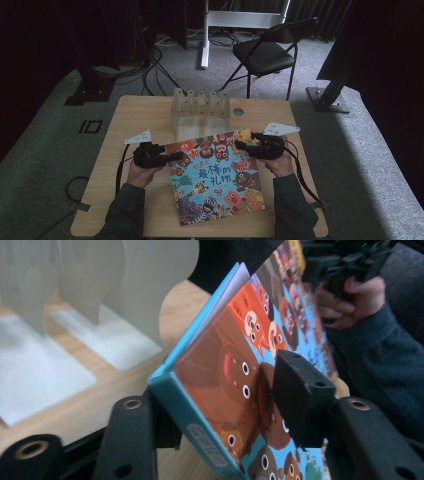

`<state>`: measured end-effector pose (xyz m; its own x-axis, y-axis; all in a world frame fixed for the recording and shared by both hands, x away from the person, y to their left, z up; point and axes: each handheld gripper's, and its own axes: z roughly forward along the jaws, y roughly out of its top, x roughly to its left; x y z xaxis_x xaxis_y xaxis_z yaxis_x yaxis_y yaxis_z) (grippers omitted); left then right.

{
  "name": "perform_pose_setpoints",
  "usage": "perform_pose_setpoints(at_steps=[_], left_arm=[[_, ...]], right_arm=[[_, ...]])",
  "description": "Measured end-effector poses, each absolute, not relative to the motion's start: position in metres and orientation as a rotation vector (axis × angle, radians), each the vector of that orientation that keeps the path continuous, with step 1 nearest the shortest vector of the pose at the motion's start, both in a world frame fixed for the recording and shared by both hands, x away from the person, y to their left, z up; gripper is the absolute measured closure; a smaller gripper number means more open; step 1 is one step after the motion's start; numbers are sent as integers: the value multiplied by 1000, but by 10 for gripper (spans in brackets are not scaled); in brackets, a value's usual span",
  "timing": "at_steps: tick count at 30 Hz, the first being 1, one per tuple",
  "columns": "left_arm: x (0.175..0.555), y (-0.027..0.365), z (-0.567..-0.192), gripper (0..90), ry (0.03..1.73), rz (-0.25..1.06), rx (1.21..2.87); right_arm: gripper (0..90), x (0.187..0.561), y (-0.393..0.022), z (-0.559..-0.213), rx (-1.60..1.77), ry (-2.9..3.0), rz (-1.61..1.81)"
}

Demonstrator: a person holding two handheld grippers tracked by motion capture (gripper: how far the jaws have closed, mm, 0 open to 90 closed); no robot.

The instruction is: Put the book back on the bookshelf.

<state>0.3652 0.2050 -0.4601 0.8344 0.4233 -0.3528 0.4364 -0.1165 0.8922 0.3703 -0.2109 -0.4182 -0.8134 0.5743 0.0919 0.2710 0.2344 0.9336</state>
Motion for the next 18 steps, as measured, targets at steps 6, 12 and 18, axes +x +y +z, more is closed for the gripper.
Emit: perform_pose_setpoints(at_steps=[6,12,18], left_arm=[[359,202,-428,606,578,90,1785],[358,203,-411,645,527,142,1773],[355,203,-399,683,498,201,1738]], right_arm=[[456,368,-216,-418,781,2194,1634],[498,366,-219,-410,760,2128,1680],[515,364,-219,-402,742,2072,1704]])
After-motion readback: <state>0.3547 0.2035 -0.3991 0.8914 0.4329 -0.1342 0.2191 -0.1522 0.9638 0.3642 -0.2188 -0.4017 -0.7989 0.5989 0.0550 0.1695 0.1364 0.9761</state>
